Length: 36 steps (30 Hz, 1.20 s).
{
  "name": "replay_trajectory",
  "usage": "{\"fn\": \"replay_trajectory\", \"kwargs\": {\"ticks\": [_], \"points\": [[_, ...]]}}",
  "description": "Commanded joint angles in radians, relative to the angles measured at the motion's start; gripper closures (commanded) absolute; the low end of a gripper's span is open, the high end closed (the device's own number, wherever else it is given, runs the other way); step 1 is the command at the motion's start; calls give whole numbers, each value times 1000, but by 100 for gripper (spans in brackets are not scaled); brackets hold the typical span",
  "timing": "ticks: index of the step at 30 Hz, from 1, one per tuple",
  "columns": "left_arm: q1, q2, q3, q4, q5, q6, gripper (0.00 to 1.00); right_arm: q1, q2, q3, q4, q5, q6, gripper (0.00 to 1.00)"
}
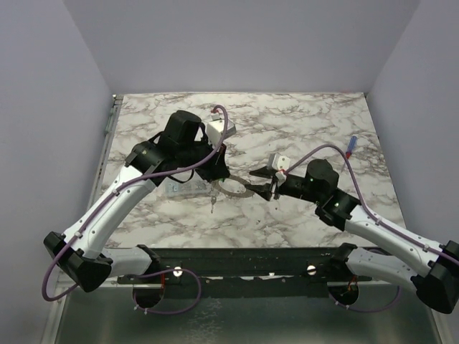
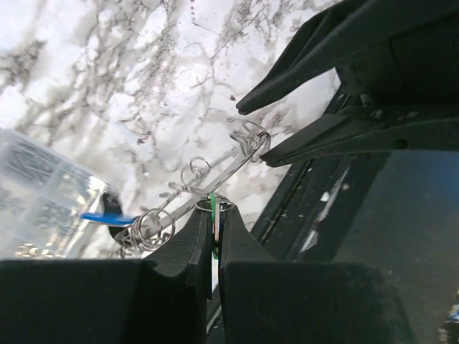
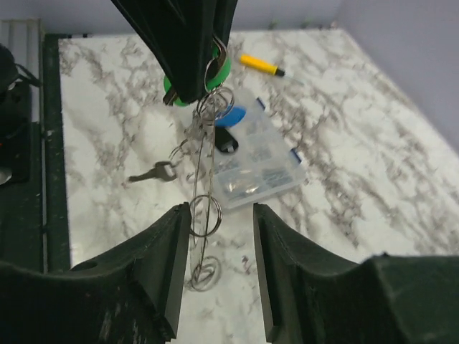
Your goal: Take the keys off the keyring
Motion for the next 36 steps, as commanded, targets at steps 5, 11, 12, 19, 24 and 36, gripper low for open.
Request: {"fn": "replay_trajectory", "kwargs": {"ticks": [5,11,12,19,24,36], "points": [[-39,69,169,-167,-128,347,100,-31,53,324,-530,-6,133,51],[-41,154,257,-273,-186,388,100,-171,104,431,-702,-156,97,47],[-42,168,277,-295,-203,389,100,-210,128,454,-742,-200,91,47],[-44,249,323,-356,-233,256,100,-276,189,507,-814,-315,65,48],[-16,277,310,-346,-118,108,100,-276,145,376,-647,-350,108,50],[130,376,242,-295,266,-127,100,-274,198,319,-446,-422,164,57]]}}
